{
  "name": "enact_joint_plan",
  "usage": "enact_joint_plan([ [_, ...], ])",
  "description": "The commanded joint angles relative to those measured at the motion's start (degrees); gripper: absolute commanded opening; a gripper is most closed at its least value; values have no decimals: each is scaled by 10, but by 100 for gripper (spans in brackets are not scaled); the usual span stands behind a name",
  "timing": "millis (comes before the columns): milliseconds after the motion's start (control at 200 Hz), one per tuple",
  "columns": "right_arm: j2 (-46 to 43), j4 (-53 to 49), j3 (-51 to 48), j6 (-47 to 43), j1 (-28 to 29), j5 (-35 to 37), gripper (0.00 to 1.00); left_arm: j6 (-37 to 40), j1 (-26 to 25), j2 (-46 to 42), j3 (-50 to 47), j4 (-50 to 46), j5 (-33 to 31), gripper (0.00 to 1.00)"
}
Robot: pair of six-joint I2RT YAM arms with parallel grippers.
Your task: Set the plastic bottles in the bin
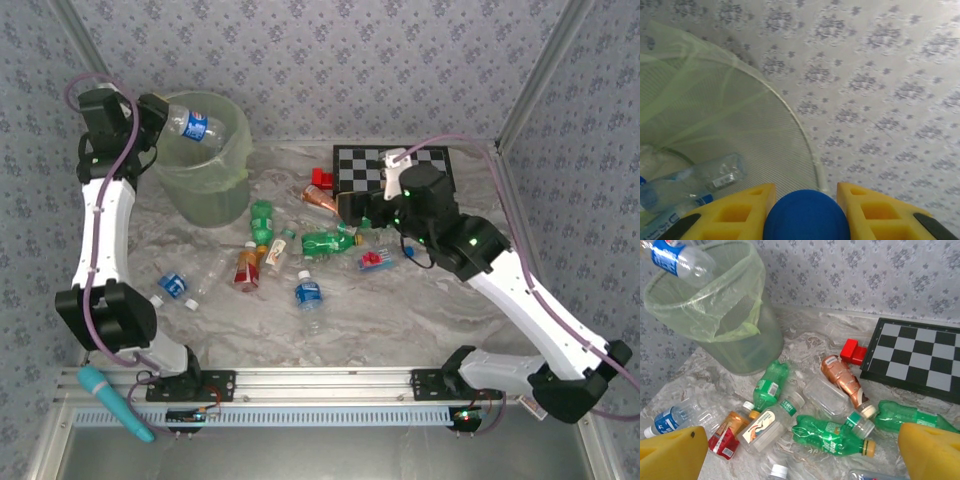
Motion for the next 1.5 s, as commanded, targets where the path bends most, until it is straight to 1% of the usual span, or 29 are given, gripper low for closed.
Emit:
enact_joint_plan([
  [0, -7, -19, -10, -19, -26, -46, 99, 8, 5, 21, 38, -5, -34, 33],
  [25, -9, -19, -10, -19, -30, -49, 99, 9, 5, 26, 43, -8, -35, 36],
  [55, -9, -19, -12, -20, -33, -52, 99, 10, 6, 32, 50, -13, -34, 41],
  [175, -8, -11, -16, -16, -42, -58, 99, 17, 6, 47, 79, -44, -35, 80],
  [205, -6, -9, -16, -13, -43, -58, 99, 19, 6, 48, 84, -52, -38, 86],
  [225, -5, -7, -17, -12, -43, -58, 99, 20, 6, 48, 87, -57, -40, 88],
  [255, -3, -5, -17, -10, -45, -58, 99, 24, 6, 48, 92, -65, -42, 98],
  [270, -1, -4, -17, -9, -45, -58, 99, 26, 6, 48, 94, -68, -42, 100],
  [445, 16, 5, -18, 4, -48, -53, 99, 49, 6, 30, 99, -92, -40, 100],
  [680, 45, 12, -27, 14, -49, -50, 99, 67, -8, -23, 52, -95, -15, 100],
  [740, 53, 1, -27, 21, -44, -36, 99, 76, -17, -39, 38, -98, -12, 100],
  [815, 60, -9, -32, 33, -29, -1, 99, 92, -28, -57, 24, -108, -8, 100],
  [930, 68, -10, -50, 51, 1, 23, 99, 120, -45, -78, 12, -131, -5, 100],
  [1064, 81, -7, -76, 85, 42, 26, 99, 150, -66, -95, 8, -170, 0, 100],
  [1214, 107, 3, -100, 110, 97, 36, 100, 164, -110, -129, -39, -174, 4, 100],
  [1259, 117, 8, -127, 117, 111, 37, 100, 172, -125, -138, -50, -177, 3, 100],
  [1374, 142, 26, -155, 141, 135, 27, 95, 188, -156, -161, -76, -195, -10, 100],
  [1449, 159, 39, -172, 159, 145, 12, 90, 194, -168, -180, -99, -198, -10, 100],
  [1494, 167, 47, -180, 171, 154, 9, 90, 192, -169, -191, -113, -199, -10, 100],
])
